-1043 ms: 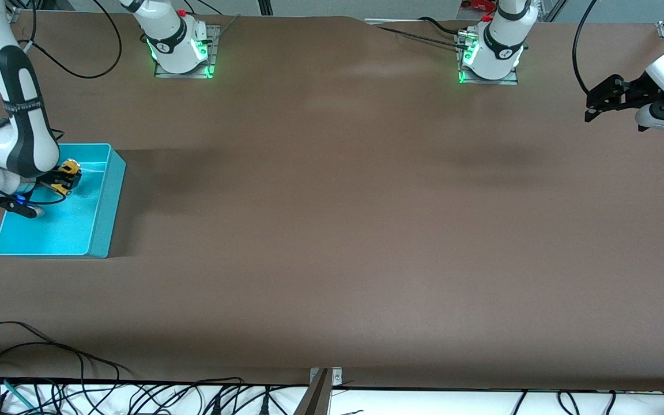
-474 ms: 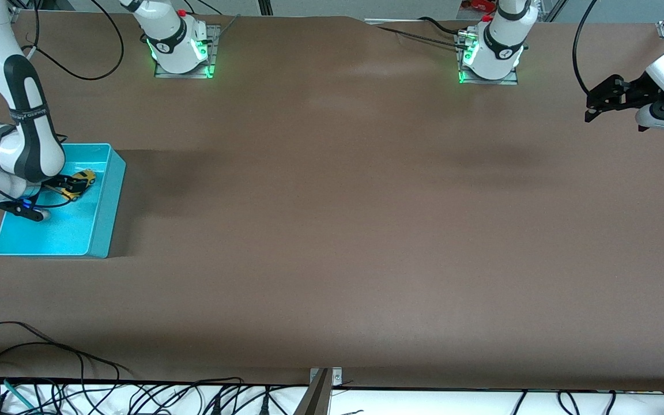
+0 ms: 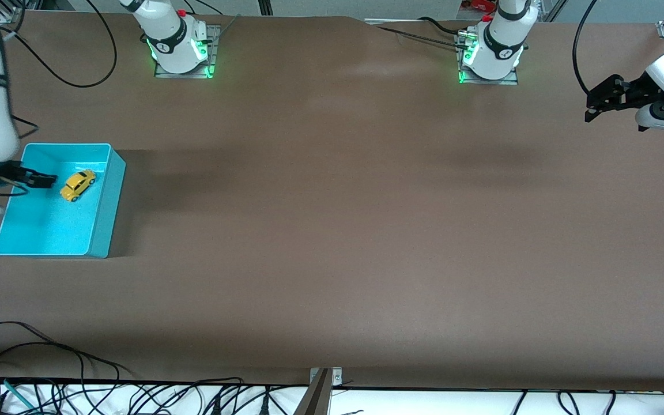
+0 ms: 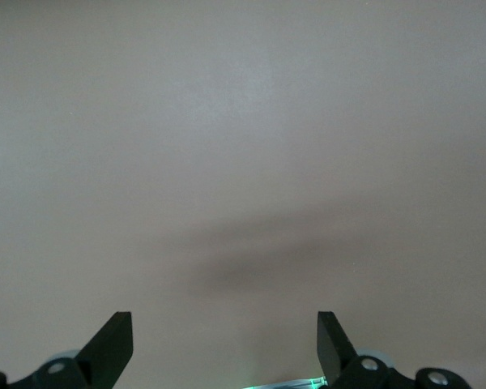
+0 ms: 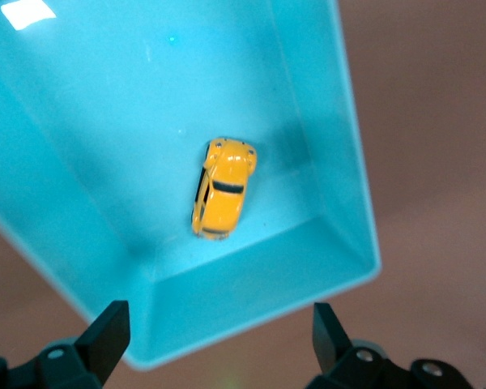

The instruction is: Wind up and store yellow beetle car

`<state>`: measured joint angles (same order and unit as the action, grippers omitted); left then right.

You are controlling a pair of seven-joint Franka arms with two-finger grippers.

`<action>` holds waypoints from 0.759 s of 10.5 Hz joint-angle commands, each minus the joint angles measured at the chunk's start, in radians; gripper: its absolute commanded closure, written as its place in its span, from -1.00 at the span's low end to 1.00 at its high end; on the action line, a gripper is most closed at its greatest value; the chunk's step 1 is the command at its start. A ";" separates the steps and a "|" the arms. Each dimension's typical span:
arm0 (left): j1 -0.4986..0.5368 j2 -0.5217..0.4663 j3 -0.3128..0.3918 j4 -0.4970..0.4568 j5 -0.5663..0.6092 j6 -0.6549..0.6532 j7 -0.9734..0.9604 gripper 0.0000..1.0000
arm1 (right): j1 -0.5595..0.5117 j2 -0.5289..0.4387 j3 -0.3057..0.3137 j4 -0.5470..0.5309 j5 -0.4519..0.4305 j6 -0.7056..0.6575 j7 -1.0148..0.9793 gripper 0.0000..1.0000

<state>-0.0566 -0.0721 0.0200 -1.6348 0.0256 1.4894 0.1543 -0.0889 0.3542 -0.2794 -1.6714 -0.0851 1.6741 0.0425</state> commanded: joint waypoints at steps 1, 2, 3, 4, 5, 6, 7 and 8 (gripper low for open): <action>-0.002 0.014 -0.002 0.033 0.007 -0.024 -0.013 -1.00 | -0.002 0.009 0.023 0.256 0.075 -0.212 -0.007 -1.00; -0.002 0.014 -0.002 0.033 0.007 -0.024 -0.013 -1.00 | 0.000 0.009 0.025 0.328 0.123 -0.259 -0.004 -1.00; -0.002 0.014 -0.002 0.032 0.007 -0.024 -0.013 -1.00 | 0.006 -0.004 0.043 0.369 0.171 -0.272 0.000 -1.00; -0.002 0.014 -0.002 0.032 0.007 -0.026 -0.013 -1.00 | 0.006 -0.061 0.089 0.348 0.180 -0.254 0.004 -1.00; -0.003 0.014 -0.003 0.033 0.007 -0.026 -0.013 -1.00 | 0.021 -0.125 0.101 0.291 0.174 -0.207 0.002 -1.00; -0.005 0.014 -0.009 0.033 0.007 -0.026 -0.015 -1.00 | 0.062 -0.183 0.101 0.225 0.168 -0.130 0.000 -1.00; -0.005 0.014 -0.014 0.033 0.007 -0.028 -0.015 -1.00 | 0.084 -0.251 0.106 0.135 0.154 -0.044 -0.001 -1.00; -0.005 0.014 -0.015 0.033 0.007 -0.028 -0.015 -1.00 | 0.101 -0.291 0.124 0.069 0.122 0.042 -0.001 -1.00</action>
<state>-0.0578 -0.0706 0.0097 -1.6324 0.0256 1.4869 0.1543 -0.0097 0.1756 -0.1714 -1.4378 0.0673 1.5994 0.0437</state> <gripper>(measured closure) 0.000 0.000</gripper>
